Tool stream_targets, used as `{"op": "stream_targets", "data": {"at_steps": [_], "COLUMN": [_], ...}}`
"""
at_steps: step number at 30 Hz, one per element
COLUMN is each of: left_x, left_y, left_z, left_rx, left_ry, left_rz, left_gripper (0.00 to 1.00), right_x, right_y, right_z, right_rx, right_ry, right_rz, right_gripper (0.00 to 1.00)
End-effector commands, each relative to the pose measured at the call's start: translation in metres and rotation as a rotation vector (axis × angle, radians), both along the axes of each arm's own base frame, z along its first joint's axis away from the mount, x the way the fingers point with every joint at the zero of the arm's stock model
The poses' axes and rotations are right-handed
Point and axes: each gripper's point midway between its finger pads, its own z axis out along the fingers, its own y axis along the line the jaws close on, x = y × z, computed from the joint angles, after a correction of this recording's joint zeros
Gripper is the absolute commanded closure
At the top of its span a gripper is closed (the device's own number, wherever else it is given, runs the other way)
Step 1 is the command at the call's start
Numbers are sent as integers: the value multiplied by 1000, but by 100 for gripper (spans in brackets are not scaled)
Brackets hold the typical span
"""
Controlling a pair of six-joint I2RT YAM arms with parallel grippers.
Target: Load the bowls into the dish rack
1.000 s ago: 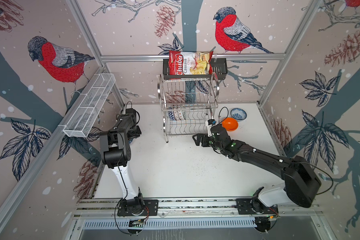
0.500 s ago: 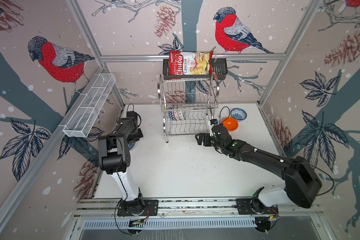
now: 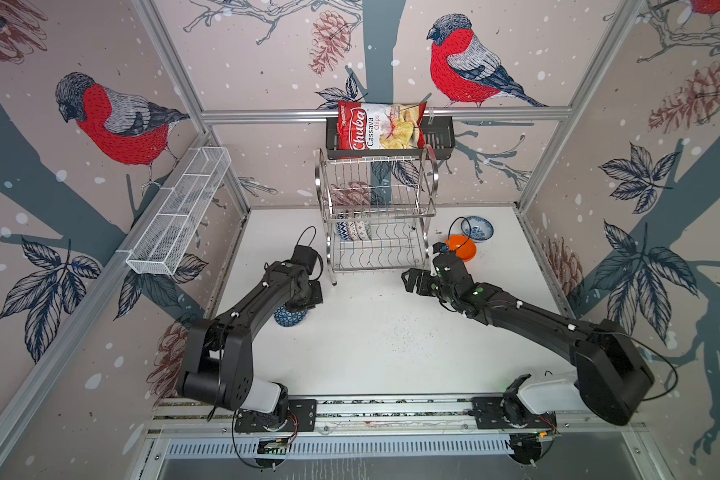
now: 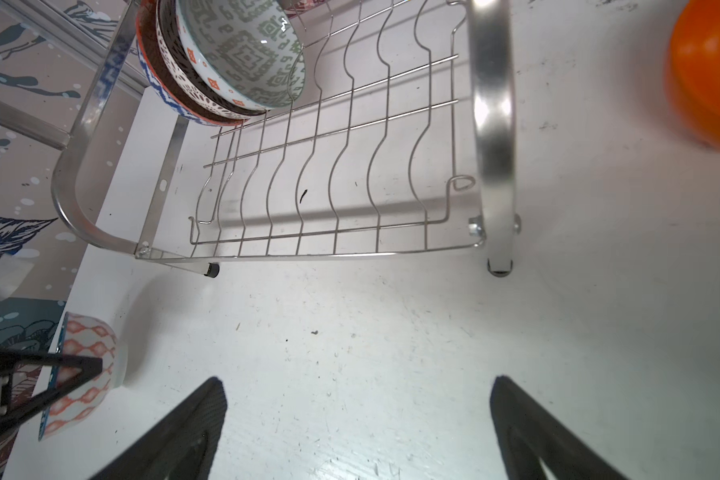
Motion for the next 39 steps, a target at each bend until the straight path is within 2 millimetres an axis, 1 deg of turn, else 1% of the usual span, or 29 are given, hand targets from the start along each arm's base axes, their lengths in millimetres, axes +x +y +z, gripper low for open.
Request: {"op": "stream_targets", "data": {"at_steps": [1,3,4,8,11,14,15,16,20,24,26,29,30,32,35,37,39], "left_x": [5,9,13,17,18,18,17,16,14,14,14,13,13,11,9,8,8], "left_y": [-35,-55,-68,-120,-151,-177,-183,-190,-215,-234,-243,-252,-254,-258,-262,-262,-262], "left_z": [14,19,22,24,22,16,13,9,0,-16,-18,-21,-22,-24,-24,-25,-24], "left_rx": [-71,-71,-80,-102,-101,-109,-106,-97,-84,-68,-62,-72,-74,-70,-73,-71,-70], "left_ry": [-62,-75,-85,-89,-82,-69,-63,-54,-40,6,13,21,25,31,30,31,31], "left_rz": [-1,-28,-48,-149,-213,-265,-283,-303,-377,-416,-433,-449,-452,-462,-469,-471,-475], "left_gripper": [100,100,100,100,100,100,100,100,100,100,100,100,100,92,87,82,80], "right_x": [-1,0,0,1,1,1,1,0,-4,-7,-7,-9,-10,-9,-8,-7,-6], "right_y": [-1,-5,-8,-22,-36,-58,-64,-71,-95,-117,-131,-143,-144,-143,-142,-142,-142], "right_z": [4,2,0,-6,-5,-6,-10,-7,-16,-19,-20,-25,-27,-30,-32,-33,-34], "right_rx": [36,34,31,31,34,30,24,38,45,49,43,44,44,45,40,38,39], "right_ry": [1,11,19,52,54,59,73,73,104,116,116,128,131,140,150,152,151], "right_rz": [-26,-46,-59,-113,-162,-243,-264,-282,-350,-421,-467,-507,-513,-515,-509,-512,-513], "right_gripper": [1,1,0,1,0,0,0,0,0,0,0,0,0,0,0,0,0]}}
